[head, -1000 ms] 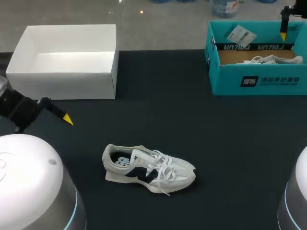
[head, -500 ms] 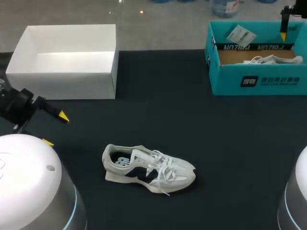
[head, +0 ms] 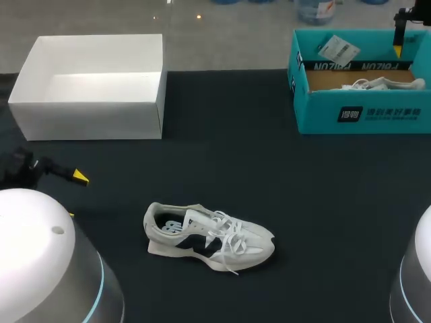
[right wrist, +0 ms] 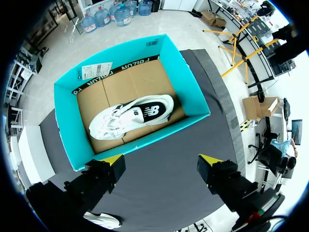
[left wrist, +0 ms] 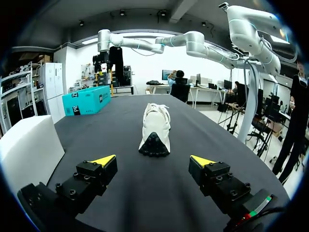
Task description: Take the shoe out of the shoebox, open the shoe tongue, remove and reinsert the insole, then place the shoe into the shoebox
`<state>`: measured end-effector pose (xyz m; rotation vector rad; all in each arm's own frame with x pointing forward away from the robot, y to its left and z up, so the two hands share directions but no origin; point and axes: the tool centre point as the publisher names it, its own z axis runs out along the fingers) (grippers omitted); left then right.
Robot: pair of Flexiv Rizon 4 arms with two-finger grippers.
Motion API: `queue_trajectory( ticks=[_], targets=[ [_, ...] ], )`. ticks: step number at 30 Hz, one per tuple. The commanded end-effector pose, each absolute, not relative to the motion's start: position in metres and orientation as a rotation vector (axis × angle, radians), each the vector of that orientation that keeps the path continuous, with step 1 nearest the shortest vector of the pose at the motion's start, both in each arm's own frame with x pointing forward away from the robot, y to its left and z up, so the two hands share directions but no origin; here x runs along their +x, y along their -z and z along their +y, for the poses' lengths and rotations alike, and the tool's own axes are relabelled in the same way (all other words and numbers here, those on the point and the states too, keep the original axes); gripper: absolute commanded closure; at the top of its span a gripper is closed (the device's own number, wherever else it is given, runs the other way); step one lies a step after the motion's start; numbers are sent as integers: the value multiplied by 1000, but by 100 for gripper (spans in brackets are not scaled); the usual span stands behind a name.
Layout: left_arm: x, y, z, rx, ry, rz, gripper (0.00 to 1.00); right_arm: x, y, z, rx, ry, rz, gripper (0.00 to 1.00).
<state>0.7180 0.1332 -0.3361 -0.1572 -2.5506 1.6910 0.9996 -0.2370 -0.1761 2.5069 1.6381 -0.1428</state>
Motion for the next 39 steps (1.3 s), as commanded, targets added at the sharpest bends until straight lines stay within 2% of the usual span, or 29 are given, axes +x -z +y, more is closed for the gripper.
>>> queue_trajectory(
  ticks=[1,39],
  targets=[
    [718,336,132,-143,-1686,-2559,0,999,176,-237,2507,141,1637,0],
    [703,344,140,-117,-1692,-2554,0,999,176,-237,2507,141,1637,0]
  ],
)
